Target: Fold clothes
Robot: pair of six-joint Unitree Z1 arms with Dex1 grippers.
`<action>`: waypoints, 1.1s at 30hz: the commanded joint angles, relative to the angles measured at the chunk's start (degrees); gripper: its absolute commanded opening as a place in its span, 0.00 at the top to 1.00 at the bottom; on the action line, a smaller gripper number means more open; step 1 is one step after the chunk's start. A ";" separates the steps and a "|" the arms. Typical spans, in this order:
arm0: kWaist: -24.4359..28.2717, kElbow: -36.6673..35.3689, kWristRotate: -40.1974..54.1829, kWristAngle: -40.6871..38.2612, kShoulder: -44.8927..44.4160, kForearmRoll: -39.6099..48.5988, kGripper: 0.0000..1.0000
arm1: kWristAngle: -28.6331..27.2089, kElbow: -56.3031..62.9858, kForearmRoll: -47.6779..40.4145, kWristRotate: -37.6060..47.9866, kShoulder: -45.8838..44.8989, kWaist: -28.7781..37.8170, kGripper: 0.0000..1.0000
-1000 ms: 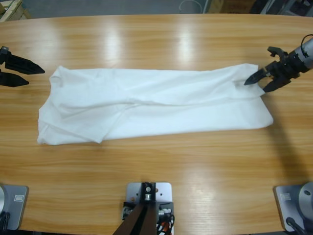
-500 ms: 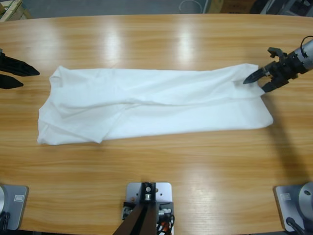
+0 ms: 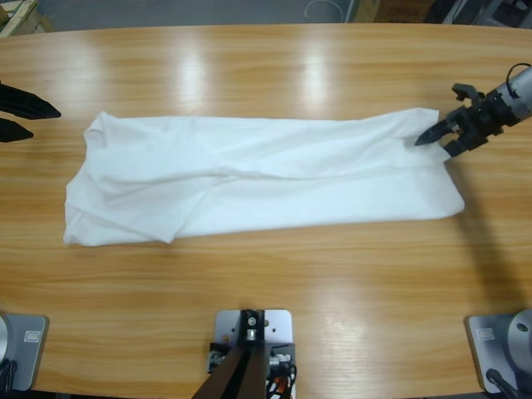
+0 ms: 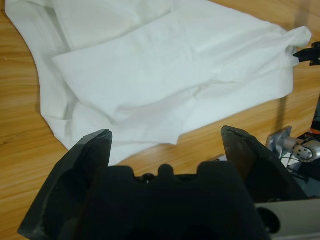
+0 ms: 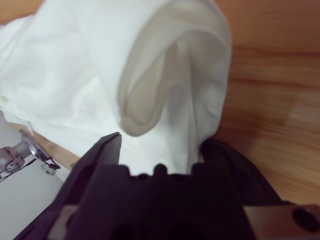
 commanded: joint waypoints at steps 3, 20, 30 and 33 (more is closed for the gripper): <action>0.41 0.04 -0.40 0.94 -1.22 1.21 0.14 | 1.48 2.18 0.67 -1.02 7.58 0.83 1.00; 0.48 -1.05 -0.31 1.47 0.22 1.54 0.14 | 2.66 2.27 0.41 -2.32 4.17 0.83 1.00; 0.13 -0.55 -0.31 1.38 1.40 1.47 0.14 | 3.38 1.02 3.48 -2.46 1.06 -5.92 1.00; -0.15 -0.31 -0.31 1.38 1.50 1.38 0.14 | 2.06 0.00 4.47 -2.46 0.01 -9.20 1.00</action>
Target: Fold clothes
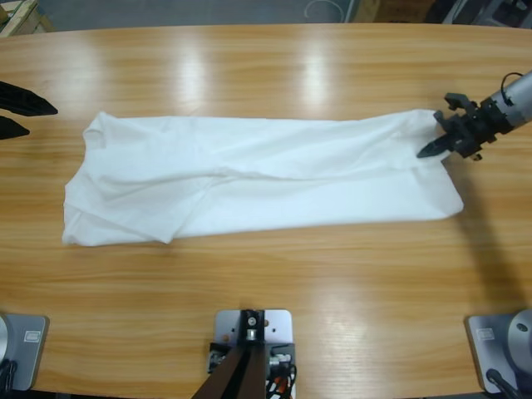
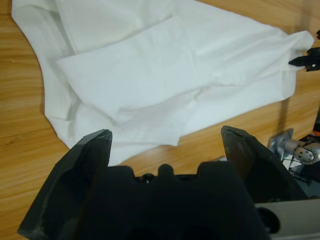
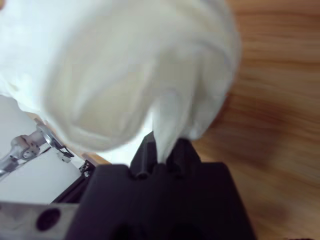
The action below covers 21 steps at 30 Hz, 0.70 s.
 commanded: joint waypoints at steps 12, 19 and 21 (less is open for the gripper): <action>-1.37 0.84 -0.40 0.33 2.10 0.53 0.14 | -6.38 -3.54 5.52 -0.24 -8.09 -12.41 1.00; -1.81 1.09 -0.40 0.04 2.77 0.44 0.14 | -7.21 -3.55 5.43 0.10 -8.33 -15.17 1.00; -1.88 0.97 -0.40 -0.17 3.23 0.35 0.14 | -6.95 -3.55 5.38 0.10 -9.23 -15.17 1.00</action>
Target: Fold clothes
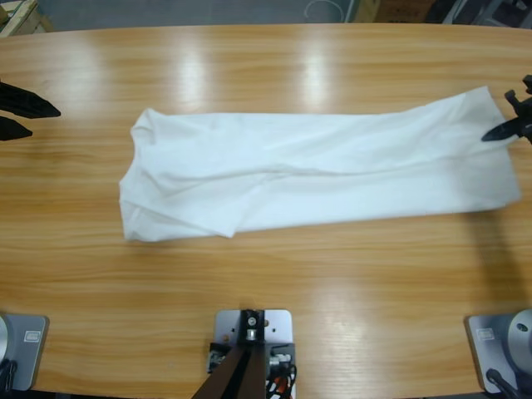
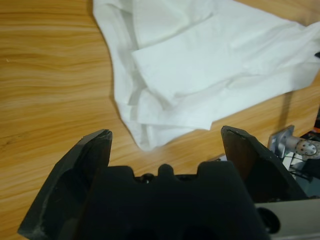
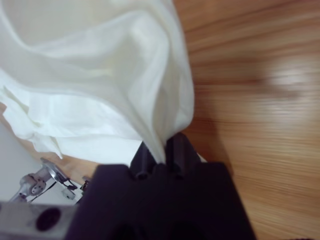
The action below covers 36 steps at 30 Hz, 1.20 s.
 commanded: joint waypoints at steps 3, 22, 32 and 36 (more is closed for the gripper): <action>-1.55 0.75 -0.40 -1.60 3.87 0.26 0.14 | -0.39 -0.61 0.63 0.17 -3.55 -1.80 1.00; -2.39 0.95 -0.22 -4.69 7.63 0.00 0.14 | -0.07 -1.27 2.04 1.08 -4.97 -3.28 1.00; -2.80 0.91 0.30 -4.76 7.40 -0.07 0.14 | 1.44 -5.29 3.62 6.42 -7.80 10.69 1.00; -2.80 1.30 0.65 -4.67 6.92 0.00 0.13 | 1.49 -6.64 3.44 9.39 -8.82 15.95 1.00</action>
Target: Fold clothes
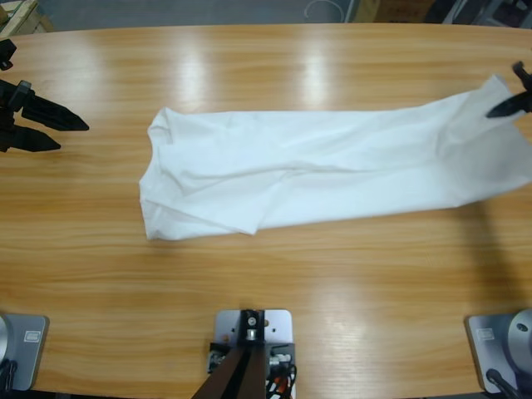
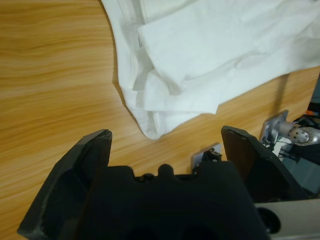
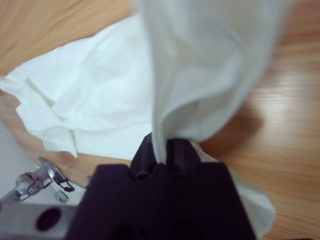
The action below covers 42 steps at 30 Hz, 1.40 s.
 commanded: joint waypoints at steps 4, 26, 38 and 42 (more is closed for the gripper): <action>-0.55 1.46 0.91 -1.13 1.52 -0.08 0.14 | 1.18 -4.76 0.70 8.94 -3.73 15.66 1.00; -0.46 2.51 1.61 -1.23 0.69 -0.08 0.13 | 0.92 -28.82 2.88 24.65 9.51 45.73 1.00; -0.55 2.77 3.04 -1.60 -1.03 -0.08 0.13 | 0.56 -50.58 12.60 27.24 19.88 54.19 1.00; -0.55 2.76 3.62 -2.04 -1.43 -0.08 0.13 | 0.48 -58.16 16.41 27.89 23.26 56.23 1.00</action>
